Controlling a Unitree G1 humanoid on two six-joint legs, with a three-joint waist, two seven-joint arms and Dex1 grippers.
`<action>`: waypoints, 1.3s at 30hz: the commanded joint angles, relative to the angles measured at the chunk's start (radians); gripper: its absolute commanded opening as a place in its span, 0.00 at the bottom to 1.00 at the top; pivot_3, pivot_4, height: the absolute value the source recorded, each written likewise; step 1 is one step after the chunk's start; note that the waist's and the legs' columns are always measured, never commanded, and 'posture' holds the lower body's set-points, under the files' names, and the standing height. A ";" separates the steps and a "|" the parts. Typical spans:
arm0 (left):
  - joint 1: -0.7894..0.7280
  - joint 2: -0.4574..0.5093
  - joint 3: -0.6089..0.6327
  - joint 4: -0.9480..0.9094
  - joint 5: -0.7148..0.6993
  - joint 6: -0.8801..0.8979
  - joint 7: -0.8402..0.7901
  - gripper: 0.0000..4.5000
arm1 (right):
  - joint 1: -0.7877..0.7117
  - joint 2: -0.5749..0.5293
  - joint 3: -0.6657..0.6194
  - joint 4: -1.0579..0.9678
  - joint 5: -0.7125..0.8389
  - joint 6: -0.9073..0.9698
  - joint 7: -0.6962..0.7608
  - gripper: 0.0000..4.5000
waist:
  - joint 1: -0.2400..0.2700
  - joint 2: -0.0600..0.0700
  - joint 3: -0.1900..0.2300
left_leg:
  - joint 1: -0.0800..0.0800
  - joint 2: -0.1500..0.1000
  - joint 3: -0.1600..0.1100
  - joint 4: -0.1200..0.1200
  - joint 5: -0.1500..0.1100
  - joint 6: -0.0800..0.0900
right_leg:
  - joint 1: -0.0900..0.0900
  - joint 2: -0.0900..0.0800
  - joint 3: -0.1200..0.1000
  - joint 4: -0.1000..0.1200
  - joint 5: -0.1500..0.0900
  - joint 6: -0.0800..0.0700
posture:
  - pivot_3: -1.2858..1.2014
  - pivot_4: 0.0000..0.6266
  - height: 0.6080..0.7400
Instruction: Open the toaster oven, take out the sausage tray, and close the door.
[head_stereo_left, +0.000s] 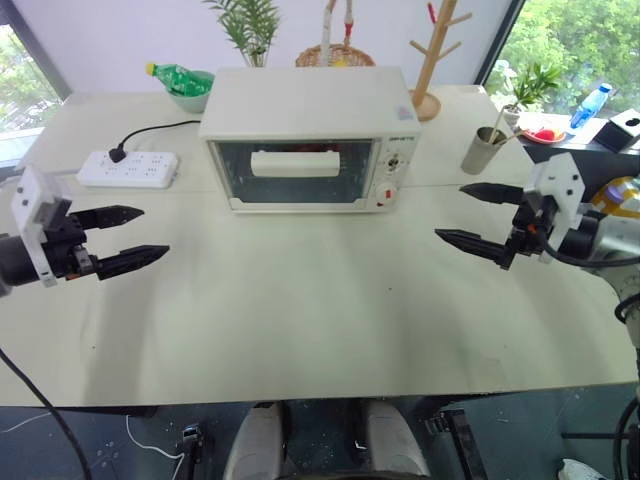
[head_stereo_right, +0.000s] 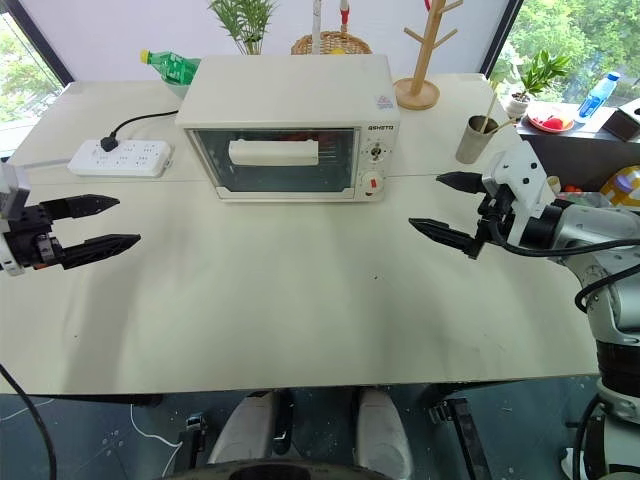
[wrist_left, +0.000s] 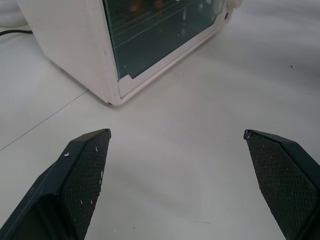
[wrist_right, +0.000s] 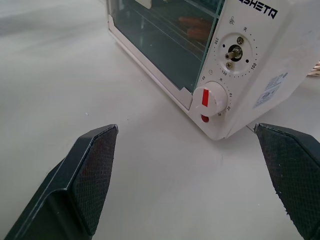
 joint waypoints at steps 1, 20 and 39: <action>-0.019 0.017 0.007 -0.003 0.013 -0.031 -0.001 0.99 | -0.002 0.005 -0.027 -0.030 0.010 -0.018 -0.007 1.00 | 0.000 0.000 0.000 | 0.000 0.000 0.000 0.000 0.000 0.000 | 0.000 0.000 0.000 0.000 0.000 0.000 | 0.52 0.24 1.00; -0.151 -0.005 -0.048 -0.045 -0.056 0.046 0.040 0.99 | -0.039 0.024 -0.023 -0.104 0.115 0.137 -0.075 1.00 | 0.001 0.000 0.000 | 0.000 0.000 0.000 0.000 0.000 0.000 | 0.000 0.000 0.000 0.000 0.000 0.000 | 0.52 0.24 1.00; -0.590 -0.162 -0.349 0.084 -0.036 0.066 -0.053 0.99 | -0.376 0.412 0.319 0.151 -0.110 0.061 -0.263 1.00 | -0.008 -0.001 0.000 | 0.000 -0.002 -0.003 0.001 0.000 0.000 | 0.000 0.002 0.000 0.004 0.002 0.004 | 0.52 0.24 1.00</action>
